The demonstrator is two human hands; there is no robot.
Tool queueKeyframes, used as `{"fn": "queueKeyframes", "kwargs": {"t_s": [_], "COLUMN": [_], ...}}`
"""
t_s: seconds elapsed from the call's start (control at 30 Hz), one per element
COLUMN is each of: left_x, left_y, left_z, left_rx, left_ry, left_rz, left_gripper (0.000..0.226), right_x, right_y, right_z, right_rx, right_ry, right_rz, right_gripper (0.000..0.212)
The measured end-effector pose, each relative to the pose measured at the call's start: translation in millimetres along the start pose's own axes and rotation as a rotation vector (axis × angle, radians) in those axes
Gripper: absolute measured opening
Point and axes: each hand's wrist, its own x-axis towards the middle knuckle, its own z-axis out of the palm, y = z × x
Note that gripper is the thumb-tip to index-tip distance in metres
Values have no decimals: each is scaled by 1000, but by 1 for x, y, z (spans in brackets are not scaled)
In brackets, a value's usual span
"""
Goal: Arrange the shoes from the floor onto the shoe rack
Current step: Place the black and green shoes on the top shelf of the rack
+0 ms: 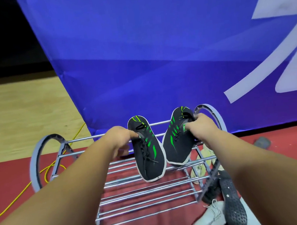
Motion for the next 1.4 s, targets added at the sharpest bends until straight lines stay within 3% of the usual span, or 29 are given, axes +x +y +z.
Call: {"fn": "queueKeyframes", "kwargs": {"t_s": [0.13, 0.27, 0.47, 0.83, 1.07, 1.17, 1.33, 1.4], "left_x": [-24, -33, -26, -19, -22, -22, -33, -41], "left_y": [-16, -30, -45, -58, -58, -56, -49, -43], "left_z": [15, 24, 28, 38, 50, 55, 65, 67], "left_rx": [-2, 7, 14, 81, 78, 47, 95, 162], "left_ry": [-28, -67, -76, -7, 41, 11, -42, -25], "left_rz": [-55, -95, -127, -51, -17, 4, 45, 72], "left_gripper": [9, 18, 13, 13, 17, 20, 43, 40], "right_x": [-27, -41, -52, -53, -55, -59, -64, -66], "right_y": [14, 27, 34, 31, 54, 60, 52, 49], "right_z": [3, 15, 31, 3, -42, -43, -54, -61], "right_rx": [-134, -146, -181, -137, -167, -206, -211, -226], "right_ry": [28, 8, -33, 2, 78, 56, 55, 56], "right_rz": [14, 52, 88, -70, -37, -50, -83, -91], "right_gripper": [34, 40, 40, 6, 46, 48, 46, 43]}}
